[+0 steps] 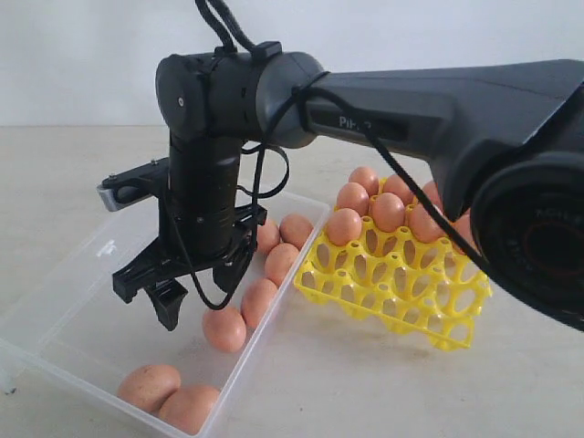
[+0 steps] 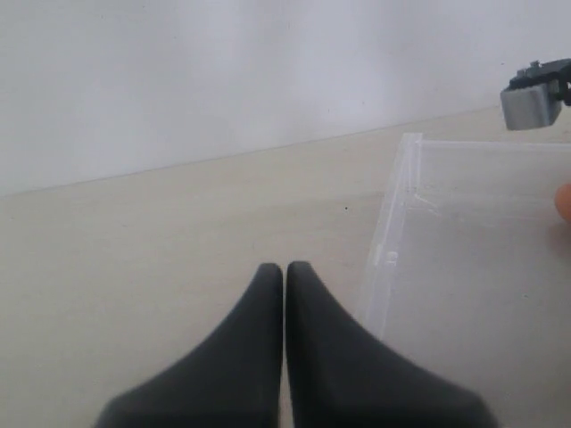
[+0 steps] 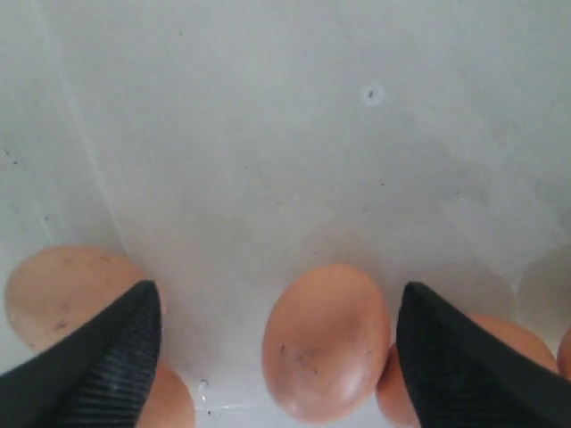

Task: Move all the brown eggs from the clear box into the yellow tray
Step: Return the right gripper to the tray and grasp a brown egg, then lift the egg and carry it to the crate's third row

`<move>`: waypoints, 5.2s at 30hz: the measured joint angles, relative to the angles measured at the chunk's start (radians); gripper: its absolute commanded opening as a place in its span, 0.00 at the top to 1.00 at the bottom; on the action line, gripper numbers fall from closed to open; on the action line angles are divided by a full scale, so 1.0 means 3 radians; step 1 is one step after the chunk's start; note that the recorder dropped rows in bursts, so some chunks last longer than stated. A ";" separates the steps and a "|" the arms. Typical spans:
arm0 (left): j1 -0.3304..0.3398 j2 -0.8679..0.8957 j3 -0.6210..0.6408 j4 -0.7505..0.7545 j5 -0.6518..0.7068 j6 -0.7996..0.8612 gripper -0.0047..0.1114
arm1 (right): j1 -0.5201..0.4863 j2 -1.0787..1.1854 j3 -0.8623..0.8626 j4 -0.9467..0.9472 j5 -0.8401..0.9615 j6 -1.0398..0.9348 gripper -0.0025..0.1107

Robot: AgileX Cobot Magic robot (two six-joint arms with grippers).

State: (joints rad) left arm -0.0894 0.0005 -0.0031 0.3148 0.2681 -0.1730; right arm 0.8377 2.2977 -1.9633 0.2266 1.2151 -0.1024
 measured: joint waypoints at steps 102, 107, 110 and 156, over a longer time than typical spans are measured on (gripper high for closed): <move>0.0000 0.0000 0.0000 0.0000 -0.0020 0.0000 0.95 | 0.0000 0.0295 -0.0195 -0.0053 -0.0294 0.0574 0.43; 0.0000 0.0000 0.0000 0.0000 -0.0020 0.0000 0.95 | 0.0000 0.0295 -0.0195 -0.0181 -0.0729 0.0203 0.43; 0.0000 0.0000 0.0000 0.0000 -0.0020 0.0000 0.95 | 0.0000 0.0295 -0.0195 -0.0217 -0.0917 0.0051 0.43; 0.0000 0.0000 0.0000 0.0000 -0.0020 0.0000 0.95 | 0.0247 -0.0192 0.0332 -0.1054 -0.3426 0.1680 0.97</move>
State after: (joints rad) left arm -0.0894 0.0005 -0.0031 0.3148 0.2620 -0.1730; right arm 0.9117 2.2400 -1.8636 -0.0896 0.1873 0.4015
